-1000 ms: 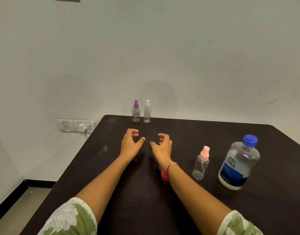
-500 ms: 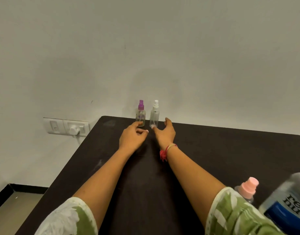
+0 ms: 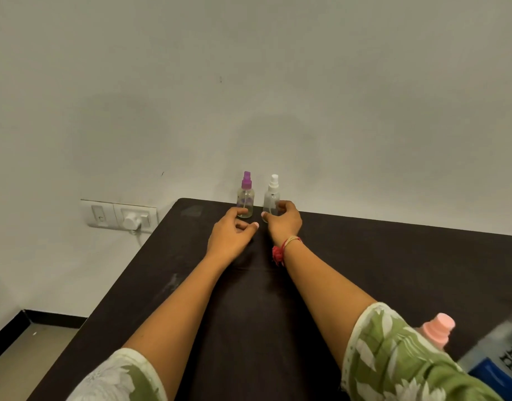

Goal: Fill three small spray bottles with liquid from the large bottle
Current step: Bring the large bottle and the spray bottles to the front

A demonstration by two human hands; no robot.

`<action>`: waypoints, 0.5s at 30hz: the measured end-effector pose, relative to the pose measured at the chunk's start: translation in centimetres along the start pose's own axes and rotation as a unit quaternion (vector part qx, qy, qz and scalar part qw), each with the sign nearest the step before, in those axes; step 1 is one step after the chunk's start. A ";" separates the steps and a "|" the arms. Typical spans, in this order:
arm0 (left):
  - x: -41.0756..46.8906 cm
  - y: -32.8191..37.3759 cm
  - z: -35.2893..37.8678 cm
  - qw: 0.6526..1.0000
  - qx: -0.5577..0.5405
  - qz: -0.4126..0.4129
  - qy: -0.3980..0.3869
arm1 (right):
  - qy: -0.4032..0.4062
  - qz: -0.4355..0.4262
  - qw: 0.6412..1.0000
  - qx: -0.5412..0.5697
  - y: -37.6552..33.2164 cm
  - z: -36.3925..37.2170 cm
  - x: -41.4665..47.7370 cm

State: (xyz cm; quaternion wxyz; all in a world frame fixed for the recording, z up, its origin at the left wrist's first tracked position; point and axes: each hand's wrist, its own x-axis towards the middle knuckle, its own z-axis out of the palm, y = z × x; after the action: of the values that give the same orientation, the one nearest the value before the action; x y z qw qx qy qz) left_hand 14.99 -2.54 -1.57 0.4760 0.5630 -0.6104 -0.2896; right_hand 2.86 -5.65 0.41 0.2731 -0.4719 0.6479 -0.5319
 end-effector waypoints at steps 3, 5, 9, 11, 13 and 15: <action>-0.5 0.5 -0.2 1.000 -0.013 -0.001 -0.009 | -0.009 -0.001 1.000 0.010 0.2 -1.1 -1.4; -0.9 1.0 -0.3 0.999 -0.017 -0.015 -0.046 | -0.016 -0.013 1.000 -0.002 0.3 -1.8 -3.0; -2.8 3.0 -0.9 0.980 -0.106 -0.061 -0.156 | -0.029 -0.026 0.999 -0.026 0.5 -3.2 -7.3; -4.8 4.0 -1.2 0.977 -0.119 -0.057 -0.169 | -0.033 -0.025 0.999 -0.033 0.4 -4.1 -9.3; -7.0 4.5 -1.2 0.978 -0.136 -0.057 -0.144 | -0.041 -0.016 0.998 -0.036 0.2 -5.1 -11.2; -8.9 4.6 -1.1 0.978 -0.156 -0.058 -0.124 | -0.049 -0.010 0.998 -0.041 0.1 -6.0 -13.0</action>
State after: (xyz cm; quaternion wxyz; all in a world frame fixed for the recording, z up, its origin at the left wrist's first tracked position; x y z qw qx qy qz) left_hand 13.34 7.19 0.67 0.4613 0.4756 -0.5784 -0.4759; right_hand 2.98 8.66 0.10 0.2799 -0.5146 0.6503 -0.4837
